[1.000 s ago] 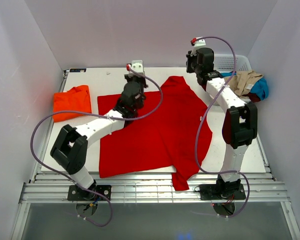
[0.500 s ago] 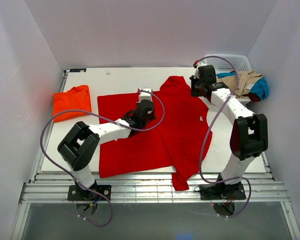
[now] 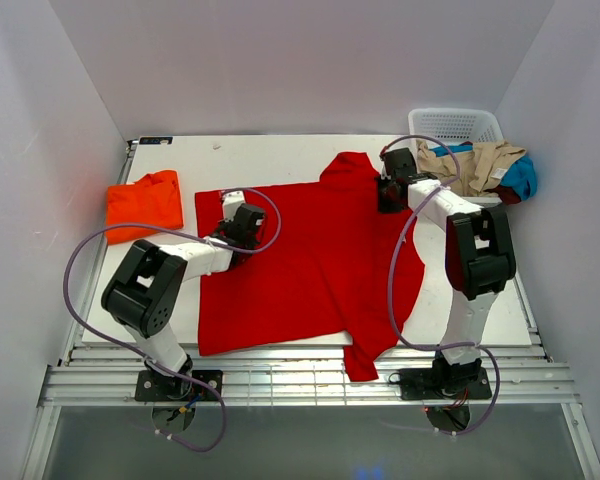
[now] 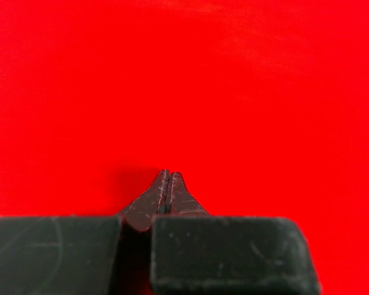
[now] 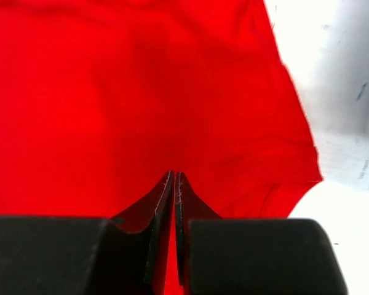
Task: Fold and stack the t-shirts
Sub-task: Flatten out the tshirt
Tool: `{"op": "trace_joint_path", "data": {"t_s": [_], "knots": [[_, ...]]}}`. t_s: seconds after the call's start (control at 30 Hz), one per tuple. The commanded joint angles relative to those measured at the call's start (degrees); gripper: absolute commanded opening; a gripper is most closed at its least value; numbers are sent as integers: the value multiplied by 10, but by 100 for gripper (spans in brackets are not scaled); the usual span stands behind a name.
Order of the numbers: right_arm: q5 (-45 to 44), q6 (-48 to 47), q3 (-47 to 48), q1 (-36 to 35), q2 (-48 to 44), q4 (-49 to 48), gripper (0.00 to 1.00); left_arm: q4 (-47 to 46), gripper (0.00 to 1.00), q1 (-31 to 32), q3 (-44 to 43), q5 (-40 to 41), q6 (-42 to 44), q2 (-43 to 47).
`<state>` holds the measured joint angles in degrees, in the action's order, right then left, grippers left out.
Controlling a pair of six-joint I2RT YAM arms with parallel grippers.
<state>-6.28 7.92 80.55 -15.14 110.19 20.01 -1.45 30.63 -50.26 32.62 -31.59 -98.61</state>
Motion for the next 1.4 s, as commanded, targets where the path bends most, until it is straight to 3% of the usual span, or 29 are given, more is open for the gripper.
{"op": "trace_joint_path", "data": {"t_s": [0.0, 0.67, 1.13, 1.37], "knots": [[-19, 14, -3, -2, 12, 6, 9, -6, 0, -35, 18, -2, -10, 47], [-26, 23, 103, 11, 143, 72, 9, 3, 0, -154, -44, -105, 8, -76], [-2, 3, 340, 34, 276, 152, 9, 38, 0, -180, -198, -121, 43, -192], [17, -12, 422, 38, 310, 148, 9, 41, 0, -184, -218, -124, 50, -203]]}}
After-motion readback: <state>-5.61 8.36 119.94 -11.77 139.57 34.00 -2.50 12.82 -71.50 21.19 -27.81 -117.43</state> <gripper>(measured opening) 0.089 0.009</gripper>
